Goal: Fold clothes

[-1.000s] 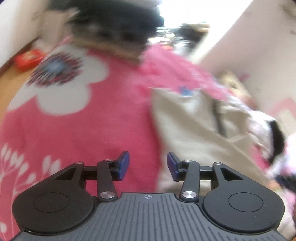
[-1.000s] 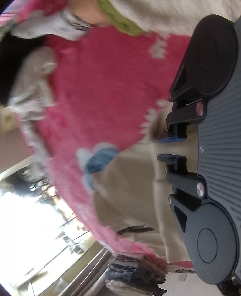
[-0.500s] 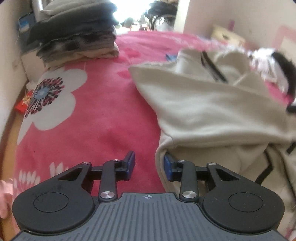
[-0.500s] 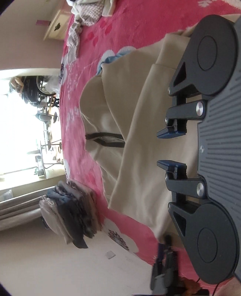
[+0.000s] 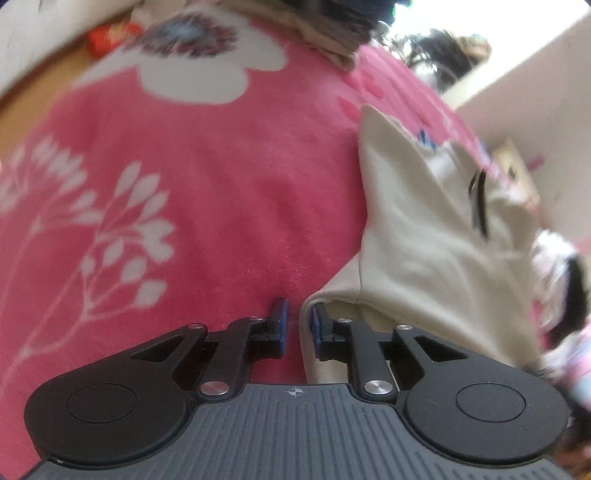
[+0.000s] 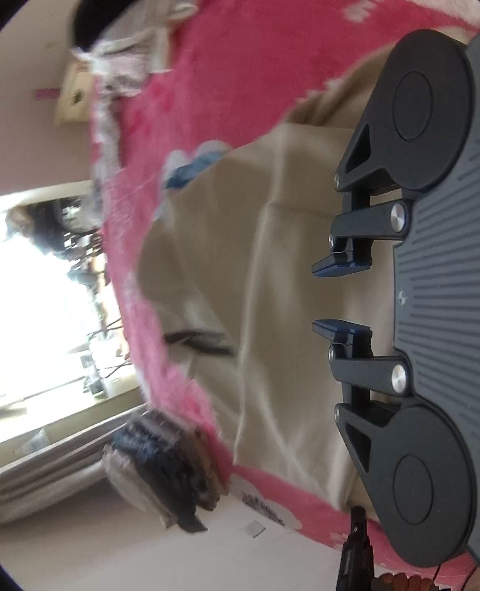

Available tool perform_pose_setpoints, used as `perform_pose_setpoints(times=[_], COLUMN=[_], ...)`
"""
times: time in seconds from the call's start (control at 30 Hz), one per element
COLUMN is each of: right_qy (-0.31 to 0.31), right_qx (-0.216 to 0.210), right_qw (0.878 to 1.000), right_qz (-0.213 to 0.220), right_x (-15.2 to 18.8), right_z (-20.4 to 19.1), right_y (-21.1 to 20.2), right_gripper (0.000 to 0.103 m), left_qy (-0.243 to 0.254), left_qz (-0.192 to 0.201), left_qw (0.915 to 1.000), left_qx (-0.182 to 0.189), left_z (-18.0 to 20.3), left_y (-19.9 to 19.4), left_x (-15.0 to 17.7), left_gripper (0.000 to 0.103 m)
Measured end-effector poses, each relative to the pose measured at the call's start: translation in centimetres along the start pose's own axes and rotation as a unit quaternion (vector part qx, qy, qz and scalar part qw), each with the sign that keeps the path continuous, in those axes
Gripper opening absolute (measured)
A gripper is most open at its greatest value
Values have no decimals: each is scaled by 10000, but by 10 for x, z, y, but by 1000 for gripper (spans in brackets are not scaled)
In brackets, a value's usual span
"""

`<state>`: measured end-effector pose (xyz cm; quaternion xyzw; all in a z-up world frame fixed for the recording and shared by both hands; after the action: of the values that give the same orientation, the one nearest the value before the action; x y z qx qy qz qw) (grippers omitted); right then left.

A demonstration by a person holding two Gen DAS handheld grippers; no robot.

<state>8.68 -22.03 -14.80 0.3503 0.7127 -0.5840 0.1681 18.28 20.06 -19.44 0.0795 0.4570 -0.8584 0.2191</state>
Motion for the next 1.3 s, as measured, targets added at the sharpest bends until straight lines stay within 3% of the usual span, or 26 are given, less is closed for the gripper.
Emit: perform_pose_setpoints(times=[0.03,0.1,0.2,0.27,0.37,0.43,0.47,0.57,0.73,0.93,1.1,1.2,1.3], right_qy=[78,251,516,473,178,-57,-173,-400,-669,-411,-66,167,-119], right_qx=[5,-30,-344,-483,-497,-203,-3,286,780,267,450,460,355], right_qw=[9997,9980,9973,9977,9981,9995,9997,9987,9947,9954,9983,9976,9959], right_qz=[-225,-588,-382,-60,311,251,170,119,83,825,351,494,825], right_x=[6,18,14,9,6,12,16,26,24,-5,3,-5,-11], right_z=[9,26,37,39,41,47,51,56,61,56,74,75,67], right_y=[11,28,12,-4,-17,-10,-4,-2,-15,-25,18,9,-1], right_gripper=[27,21,25,24,24,24,24,21,22,22,19,19,20], left_qy=[-236,-74,499,809,1511,1883,2042,2015,1857,2215,2445,2340,2064], left_qz=[-51,132,591,978,1249,1260,1194,591,725,1104,1217,1120,982], left_qw=[9997,9996,9953,9915,9806,9740,9714,9746,9788,9685,9613,9639,9706], left_qx=[92,-229,-589,-302,-4,-2,-204,-773,-472,-285,-366,-591,-752], left_z=[-3,-1,15,43,93,115,117,89,82,116,139,134,115], left_y=[-3,-22,-52,-67,-56,-31,-15,32,20,11,53,84,104], left_x=[0,0,-2,-6,-13,-12,-8,8,9,-16,-55,-80,-94], left_gripper=[20,18,18,18,19,20,20,18,18,23,23,23,24])
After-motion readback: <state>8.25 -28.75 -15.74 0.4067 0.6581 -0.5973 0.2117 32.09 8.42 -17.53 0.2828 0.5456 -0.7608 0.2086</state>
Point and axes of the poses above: each gripper's, at about its wrist camera, not at the fingertips, and y roughly the way its jaws point, z to its right, x to its underside, the point moved 7 cm from there along y, roughly the way its jaws point, and after that the axes turned 2 degrees about x, right-handed, at the moved point
